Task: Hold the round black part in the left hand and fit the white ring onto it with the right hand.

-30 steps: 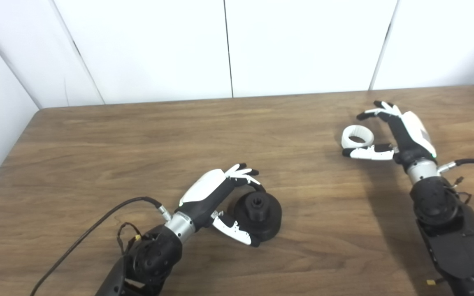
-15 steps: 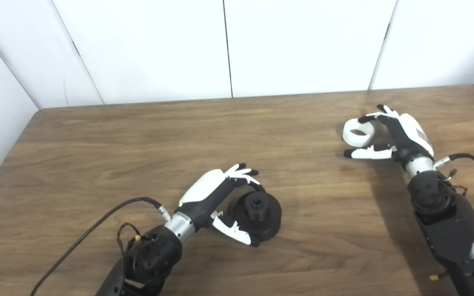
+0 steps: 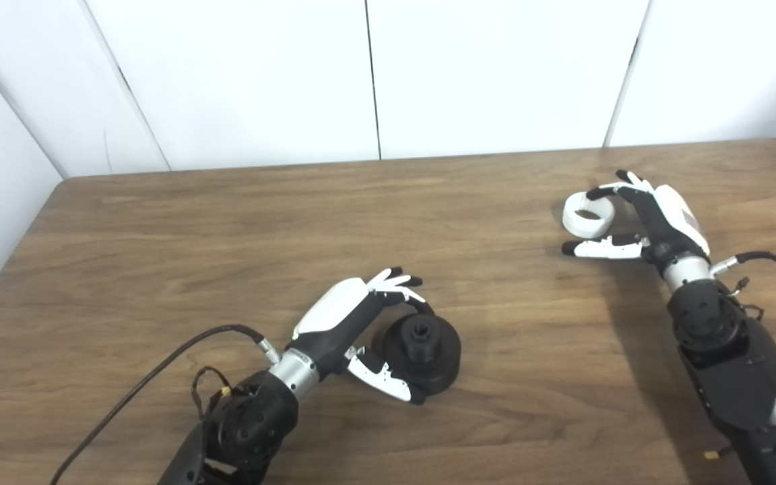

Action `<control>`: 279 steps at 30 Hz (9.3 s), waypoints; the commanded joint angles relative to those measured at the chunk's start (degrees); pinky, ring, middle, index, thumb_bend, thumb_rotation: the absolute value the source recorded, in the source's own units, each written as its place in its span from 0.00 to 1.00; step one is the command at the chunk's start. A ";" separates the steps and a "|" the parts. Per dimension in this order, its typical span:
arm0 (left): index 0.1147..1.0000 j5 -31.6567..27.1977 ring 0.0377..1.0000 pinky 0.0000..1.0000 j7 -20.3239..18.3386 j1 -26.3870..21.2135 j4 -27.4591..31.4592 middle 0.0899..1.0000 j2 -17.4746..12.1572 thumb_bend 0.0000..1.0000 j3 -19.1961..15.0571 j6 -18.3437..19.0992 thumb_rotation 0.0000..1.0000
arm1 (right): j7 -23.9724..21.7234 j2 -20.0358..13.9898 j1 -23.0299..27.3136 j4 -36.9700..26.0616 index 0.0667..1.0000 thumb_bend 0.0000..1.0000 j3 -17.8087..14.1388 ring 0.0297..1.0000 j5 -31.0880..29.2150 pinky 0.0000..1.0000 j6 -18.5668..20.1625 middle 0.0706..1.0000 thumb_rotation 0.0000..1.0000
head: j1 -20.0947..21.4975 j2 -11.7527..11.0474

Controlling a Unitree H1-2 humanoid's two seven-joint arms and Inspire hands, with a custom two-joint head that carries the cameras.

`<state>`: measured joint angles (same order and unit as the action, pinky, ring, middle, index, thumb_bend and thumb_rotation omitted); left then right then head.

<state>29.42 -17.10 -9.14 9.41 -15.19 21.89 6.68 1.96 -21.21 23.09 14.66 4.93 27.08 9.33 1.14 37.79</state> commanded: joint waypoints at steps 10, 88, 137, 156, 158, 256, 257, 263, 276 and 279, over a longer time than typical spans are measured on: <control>0.54 1.22 1.00 0.91 0.00 0.22 -2.48 0.91 -0.35 0.90 0.12 -0.09 0.17 | -0.92 -0.97 2.74 -7.90 0.70 0.95 -2.72 1.00 -3.22 0.97 -0.17 0.93 0.36 | 0.01 -0.01; 0.55 1.85 1.00 0.91 -0.06 1.36 -1.91 0.91 -0.77 0.90 0.53 0.00 0.16 | -2.65 0.17 6.17 1.93 0.71 0.94 -5.85 1.00 -12.89 1.00 1.35 0.92 0.36 | -0.46 -0.57; 0.55 1.27 1.00 0.92 -0.85 1.28 -0.76 0.92 -0.29 0.90 0.43 1.24 0.17 | -1.38 -0.80 10.33 14.28 0.72 0.93 -2.51 1.00 -11.21 1.00 -1.03 0.92 0.31 | -0.71 -0.45; 0.54 0.68 1.00 0.92 -0.77 1.46 -0.47 0.92 -0.12 0.90 0.07 1.41 0.16 | 0.11 -1.13 11.78 19.27 0.71 0.94 -0.65 1.00 -9.04 0.99 -3.86 0.92 0.31 | -1.05 -0.39; 0.54 0.61 1.00 0.92 -0.77 1.52 -0.41 0.92 -0.16 0.90 0.05 1.28 0.16 | 0.23 -1.09 11.82 19.49 0.71 0.94 -0.63 1.00 -9.11 0.99 -3.95 0.92 0.31 | -0.88 -0.33; 0.55 0.49 1.00 0.92 0.13 2.22 -1.75 0.91 0.38 0.90 0.45 0.69 0.18 | 2.93 -3.57 7.82 10.52 0.45 0.53 3.53 0.98 -1.11 0.98 -4.79 0.88 0.14 | 0.19 -2.22; 0.55 0.58 1.00 0.92 0.16 2.21 -1.82 0.91 0.36 0.90 0.49 0.62 0.18 | 2.48 -3.72 7.45 9.46 0.45 0.53 3.48 0.98 -1.07 0.97 -4.56 0.88 0.15 | 0.19 -2.22; 0.55 0.62 1.00 0.92 0.41 2.24 -2.27 0.91 0.39 0.90 0.68 0.12 0.18 | -0.20 -4.35 5.68 3.69 0.45 0.53 3.15 0.97 -0.37 0.97 -2.46 0.88 0.15 | 0.35 -2.37; 0.55 0.72 1.00 0.92 0.62 2.02 -3.33 0.92 0.59 0.90 0.75 -0.64 0.19 | -6.66 -3.88 1.20 -11.89 0.45 0.53 3.22 0.99 0.53 1.00 3.36 0.88 0.14 | 0.07 -2.74; 0.55 0.80 1.00 0.92 0.71 2.06 -3.37 0.91 0.66 0.89 0.80 -0.76 0.19 | -7.95 -3.55 -0.08 -15.73 0.45 0.53 3.45 0.99 0.95 1.00 4.69 0.88 0.14 | 0.07 -2.74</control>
<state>28.97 -15.08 -7.44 8.19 -13.98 21.89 4.64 -5.68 -24.62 21.35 2.80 8.81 27.53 13.59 1.14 34.98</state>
